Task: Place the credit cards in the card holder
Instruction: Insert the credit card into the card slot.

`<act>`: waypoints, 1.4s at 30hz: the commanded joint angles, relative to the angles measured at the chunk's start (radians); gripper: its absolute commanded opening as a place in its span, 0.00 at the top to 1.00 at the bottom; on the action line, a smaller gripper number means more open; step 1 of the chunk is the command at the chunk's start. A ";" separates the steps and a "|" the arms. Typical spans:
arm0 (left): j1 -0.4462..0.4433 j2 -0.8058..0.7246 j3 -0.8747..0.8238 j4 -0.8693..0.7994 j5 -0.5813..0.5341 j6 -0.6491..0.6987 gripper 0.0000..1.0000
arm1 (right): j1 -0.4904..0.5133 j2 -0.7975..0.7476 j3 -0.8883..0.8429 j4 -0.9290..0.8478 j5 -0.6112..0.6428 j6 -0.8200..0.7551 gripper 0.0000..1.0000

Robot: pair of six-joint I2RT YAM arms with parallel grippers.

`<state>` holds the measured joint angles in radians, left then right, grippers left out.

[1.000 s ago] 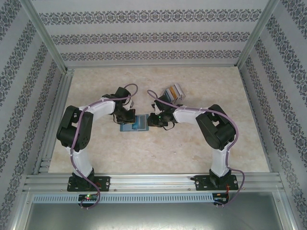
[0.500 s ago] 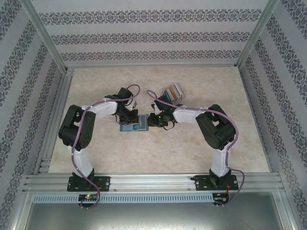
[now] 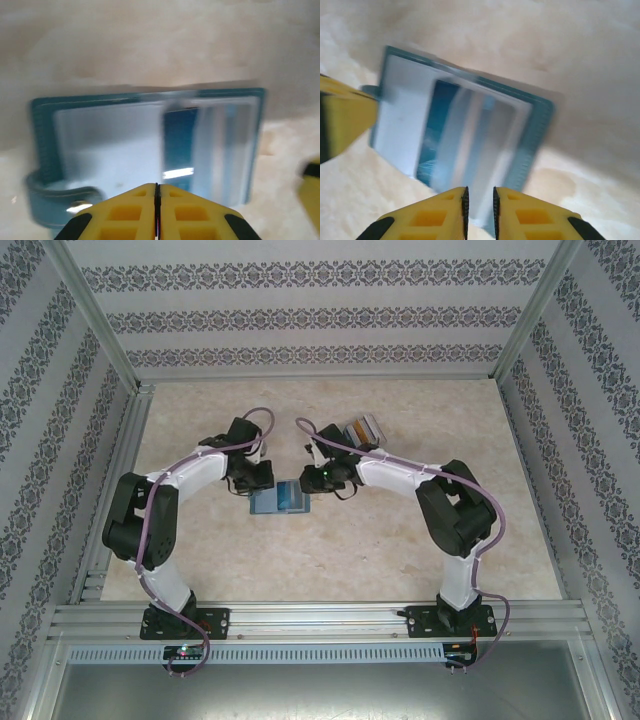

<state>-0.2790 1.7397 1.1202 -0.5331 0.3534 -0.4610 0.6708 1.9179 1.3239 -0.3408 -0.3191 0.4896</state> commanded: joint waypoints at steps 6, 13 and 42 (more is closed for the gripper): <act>0.061 -0.012 -0.092 0.029 -0.038 -0.036 0.91 | 0.084 0.148 0.194 -0.067 -0.046 -0.022 0.76; 0.074 0.001 -0.118 0.055 -0.022 -0.038 0.93 | 0.117 0.274 0.330 -0.083 -0.105 0.000 0.76; 0.097 -0.009 -0.134 0.057 0.000 -0.047 0.95 | 0.033 0.160 0.204 -0.155 0.010 -0.054 0.76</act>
<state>-0.1997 1.7344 1.0138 -0.4736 0.3653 -0.4908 0.7101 2.1300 1.5349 -0.4557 -0.3290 0.4454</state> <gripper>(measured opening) 0.059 0.243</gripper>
